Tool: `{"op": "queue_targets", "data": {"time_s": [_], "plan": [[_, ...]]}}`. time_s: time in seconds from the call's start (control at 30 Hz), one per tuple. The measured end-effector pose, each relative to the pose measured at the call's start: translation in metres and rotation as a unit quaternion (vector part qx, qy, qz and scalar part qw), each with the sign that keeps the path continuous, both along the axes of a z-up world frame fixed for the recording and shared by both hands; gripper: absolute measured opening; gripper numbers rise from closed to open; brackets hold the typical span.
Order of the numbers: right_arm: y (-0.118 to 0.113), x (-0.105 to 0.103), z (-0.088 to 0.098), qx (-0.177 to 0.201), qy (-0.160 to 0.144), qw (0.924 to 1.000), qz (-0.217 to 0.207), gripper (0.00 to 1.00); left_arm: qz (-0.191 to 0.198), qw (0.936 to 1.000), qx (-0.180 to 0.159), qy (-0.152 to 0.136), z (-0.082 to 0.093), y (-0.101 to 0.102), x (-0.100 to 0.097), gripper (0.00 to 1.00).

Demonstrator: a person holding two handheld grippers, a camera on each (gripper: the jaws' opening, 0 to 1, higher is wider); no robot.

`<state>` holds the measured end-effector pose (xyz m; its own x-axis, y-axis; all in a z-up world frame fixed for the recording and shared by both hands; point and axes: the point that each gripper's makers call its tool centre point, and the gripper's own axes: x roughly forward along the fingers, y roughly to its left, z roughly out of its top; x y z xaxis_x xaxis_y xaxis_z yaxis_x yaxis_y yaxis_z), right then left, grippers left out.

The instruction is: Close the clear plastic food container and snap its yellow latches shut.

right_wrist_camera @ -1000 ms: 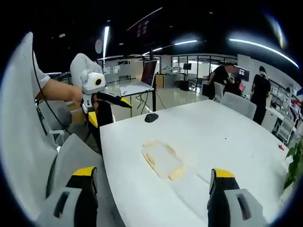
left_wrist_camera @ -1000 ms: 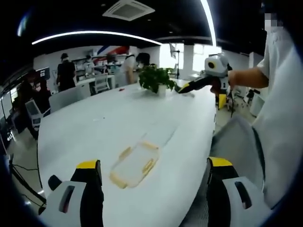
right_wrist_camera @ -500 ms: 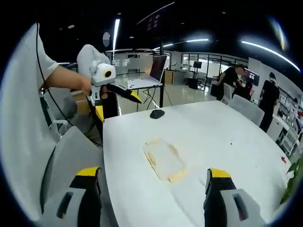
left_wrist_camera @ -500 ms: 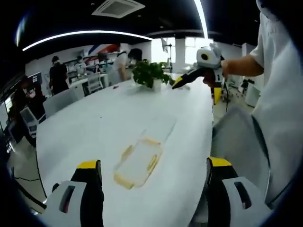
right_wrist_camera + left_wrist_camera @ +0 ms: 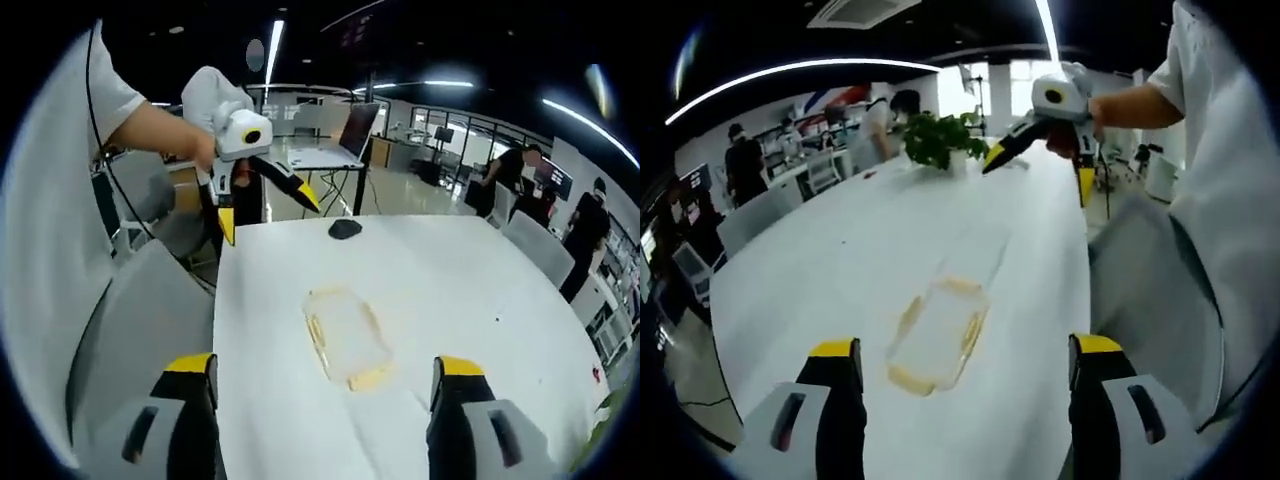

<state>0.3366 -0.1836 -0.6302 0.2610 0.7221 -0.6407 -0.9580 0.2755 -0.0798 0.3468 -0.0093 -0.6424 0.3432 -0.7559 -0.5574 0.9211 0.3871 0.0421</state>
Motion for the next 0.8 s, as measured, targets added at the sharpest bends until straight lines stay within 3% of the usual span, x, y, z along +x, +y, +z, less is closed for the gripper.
{"op": "queue_targets", "data": {"time_s": [0.8], "plan": [[0.012, 0.034, -0.034, -0.045, 0.014, 0.9981, 0.038, 0.84, -0.068, 0.9943, 0.081, 0.011, -0.041, 0.011, 0.031, 0.8]]}}
